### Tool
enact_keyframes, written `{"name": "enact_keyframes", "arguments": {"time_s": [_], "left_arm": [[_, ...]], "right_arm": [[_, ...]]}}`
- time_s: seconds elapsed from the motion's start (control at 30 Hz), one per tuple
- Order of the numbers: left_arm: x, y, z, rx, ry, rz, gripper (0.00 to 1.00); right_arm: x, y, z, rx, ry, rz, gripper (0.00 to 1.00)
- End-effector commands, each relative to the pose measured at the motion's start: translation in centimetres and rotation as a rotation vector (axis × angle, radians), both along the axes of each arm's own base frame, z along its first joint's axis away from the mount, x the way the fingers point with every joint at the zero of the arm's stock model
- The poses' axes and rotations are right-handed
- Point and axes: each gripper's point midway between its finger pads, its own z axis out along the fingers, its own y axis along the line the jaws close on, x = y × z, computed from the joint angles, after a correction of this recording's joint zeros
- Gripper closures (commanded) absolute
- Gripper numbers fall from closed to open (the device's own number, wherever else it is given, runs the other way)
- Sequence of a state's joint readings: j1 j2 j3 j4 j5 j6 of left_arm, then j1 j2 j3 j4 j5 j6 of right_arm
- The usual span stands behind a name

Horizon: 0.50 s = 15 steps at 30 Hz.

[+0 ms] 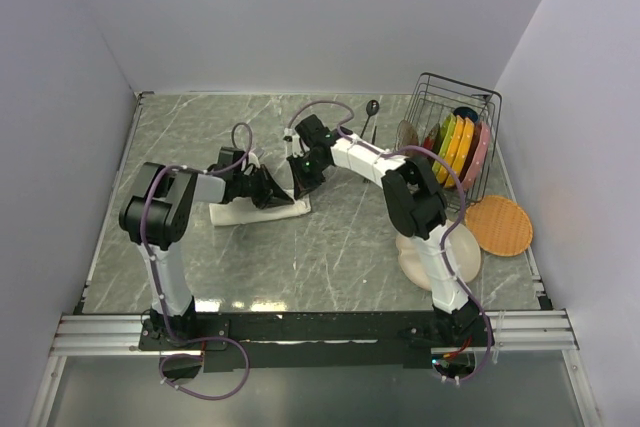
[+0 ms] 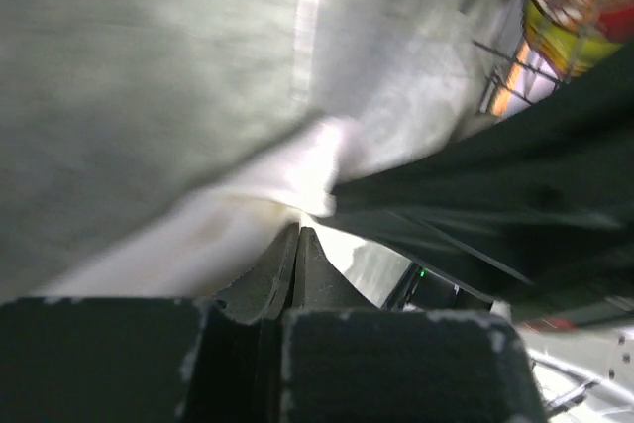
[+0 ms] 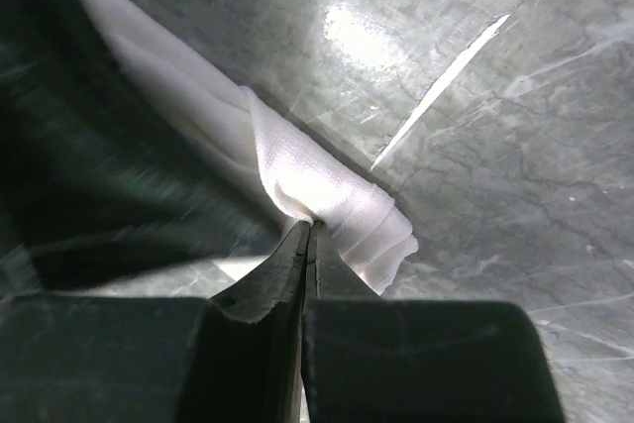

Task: Fold the napkin into a case and place the utensils inside
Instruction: Smooth out the smaller rectangle-folded napkin at the center of the board.

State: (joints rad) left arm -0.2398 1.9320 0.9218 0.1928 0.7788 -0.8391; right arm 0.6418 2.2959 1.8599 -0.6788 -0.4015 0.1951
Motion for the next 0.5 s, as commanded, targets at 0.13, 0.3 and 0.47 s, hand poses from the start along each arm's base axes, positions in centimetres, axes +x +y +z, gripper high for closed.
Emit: {"name": "enact_keyframes", "arguments": {"time_s": [0.13,0.3,0.47], "left_arm": [[1.6,-0.3,-0.6,-0.092,-0.001,0.077,0.99],[1.8,-1.1,1.7,-0.211,-0.046,0.090,0.99],[1.8,-1.2,1.9,-0.242,-0.042,0.108,0.99]], "right_arm": [[-0.7,0.7,5.0,0.149,0.029,-0.028,1.00],[-0.8,0.6,5.0,0.166,0.058,-0.052,1.00],[-0.9,0.3,4.9,0.171,0.076,-0.065,1.00]]}}
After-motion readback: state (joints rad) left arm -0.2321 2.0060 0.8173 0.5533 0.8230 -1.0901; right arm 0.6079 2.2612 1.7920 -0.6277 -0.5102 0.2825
